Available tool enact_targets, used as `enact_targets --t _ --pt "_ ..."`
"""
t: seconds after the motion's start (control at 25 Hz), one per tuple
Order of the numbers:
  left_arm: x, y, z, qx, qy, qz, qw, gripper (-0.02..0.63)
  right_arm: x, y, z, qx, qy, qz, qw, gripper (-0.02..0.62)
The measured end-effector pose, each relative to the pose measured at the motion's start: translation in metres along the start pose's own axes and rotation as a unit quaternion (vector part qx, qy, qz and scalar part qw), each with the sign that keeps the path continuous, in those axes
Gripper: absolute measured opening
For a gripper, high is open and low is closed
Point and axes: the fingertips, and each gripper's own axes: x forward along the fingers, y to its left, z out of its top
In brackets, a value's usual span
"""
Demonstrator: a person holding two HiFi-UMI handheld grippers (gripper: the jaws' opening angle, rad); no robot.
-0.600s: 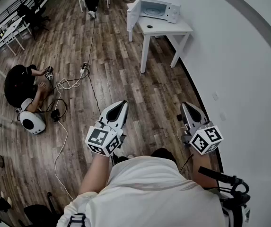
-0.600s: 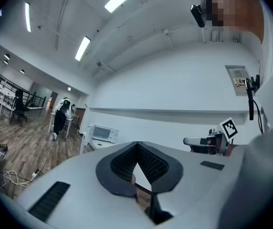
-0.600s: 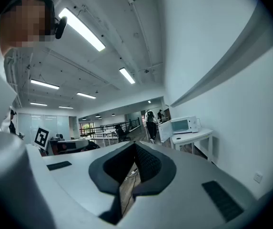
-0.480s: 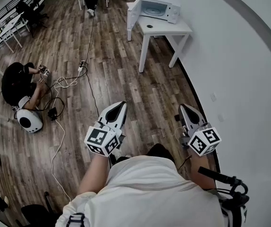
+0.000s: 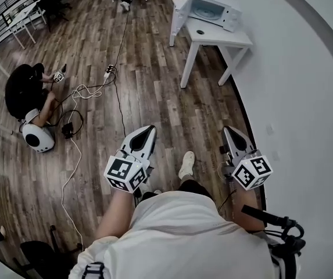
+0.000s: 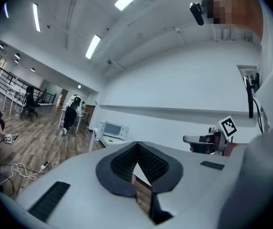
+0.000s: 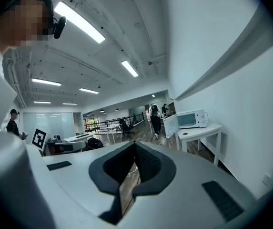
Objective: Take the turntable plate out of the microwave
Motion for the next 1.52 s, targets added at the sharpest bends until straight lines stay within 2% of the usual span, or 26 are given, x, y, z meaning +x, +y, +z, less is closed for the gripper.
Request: enact_targets --t 0.24,0.52,0.84,1.08,1.52 --pt "0.037 0.013 0.005 0.006 0.010 0.005 0.9999 0.011 0.031 -0.027 0.006 0.013 -0.007 0.011 1.000 0.003" --pt "0.108 0.017 0.007 0.028 0.019 0.006 0.9994 0.011 0.065 -0.093 0.007 0.037 -0.011 0.010 0.999 0.005" --pt "0.184 0.028 0.027 0.034 0.017 0.013 0.9992 0.011 0.105 -0.156 0.026 0.045 -0.013 0.017 0.999 0.004" --pt "0.242 0.024 0.038 0.047 0.012 0.007 0.9988 0.011 0.124 -0.216 0.044 0.049 -0.024 0.006 0.999 0.004" --pt "0.296 0.035 0.047 0.055 0.025 -0.002 0.9982 0.011 0.149 -0.261 0.052 0.072 -0.025 -0.009 0.997 0.005"
